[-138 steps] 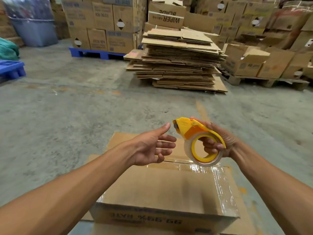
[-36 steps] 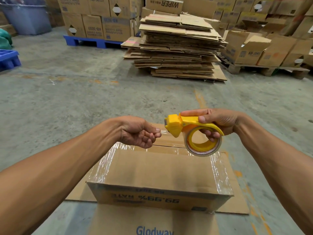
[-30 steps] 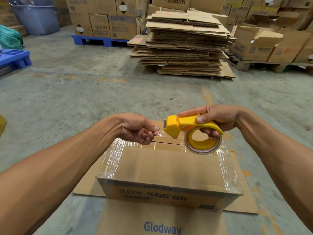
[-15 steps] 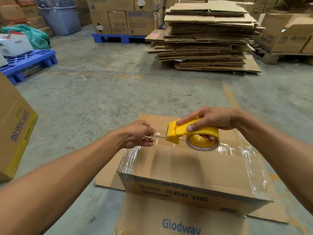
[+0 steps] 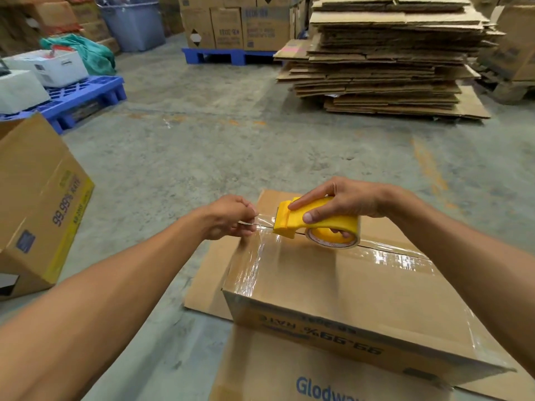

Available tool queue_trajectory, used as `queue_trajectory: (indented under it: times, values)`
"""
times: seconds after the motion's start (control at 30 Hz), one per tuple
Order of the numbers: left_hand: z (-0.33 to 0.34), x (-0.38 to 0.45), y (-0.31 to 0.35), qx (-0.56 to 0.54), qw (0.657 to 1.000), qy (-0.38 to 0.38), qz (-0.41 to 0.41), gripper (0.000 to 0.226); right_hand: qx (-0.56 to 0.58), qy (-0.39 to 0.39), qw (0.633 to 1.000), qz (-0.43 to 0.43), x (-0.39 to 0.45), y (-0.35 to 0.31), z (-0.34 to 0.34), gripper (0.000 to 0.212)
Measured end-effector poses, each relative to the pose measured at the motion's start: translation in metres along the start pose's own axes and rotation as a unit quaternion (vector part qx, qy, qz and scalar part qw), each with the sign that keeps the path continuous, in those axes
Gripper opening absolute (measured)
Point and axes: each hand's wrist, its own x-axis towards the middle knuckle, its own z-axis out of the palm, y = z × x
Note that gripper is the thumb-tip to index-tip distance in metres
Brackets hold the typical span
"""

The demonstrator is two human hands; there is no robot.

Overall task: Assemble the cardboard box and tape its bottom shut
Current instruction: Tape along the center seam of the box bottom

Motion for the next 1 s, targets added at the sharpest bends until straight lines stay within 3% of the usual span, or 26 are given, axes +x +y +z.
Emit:
queue_trajectory:
  times: [0.1,0.37,0.7,1.0]
  values:
    - [-0.009,0.002,-0.002,-0.075,0.996,-0.028,-0.032,0.01,0.011,0.001,1.0,-0.011,0.003,0.004,0.001,0.048]
    - [-0.013,0.014,-0.005,0.068,0.995,0.031,0.06,0.011,0.021,-0.009,1.0,-0.014,0.007,0.008,0.006,0.046]
    - [-0.026,0.033,-0.024,0.048,0.994,0.078,0.055,0.016,-0.016,0.027,0.999,-0.013,0.037,0.004,0.021,0.038]
    - [-0.032,0.046,-0.046,0.039,0.995,0.073,0.054,0.011,-0.042,0.009,0.999,-0.011,0.056,0.01,0.03,0.038]
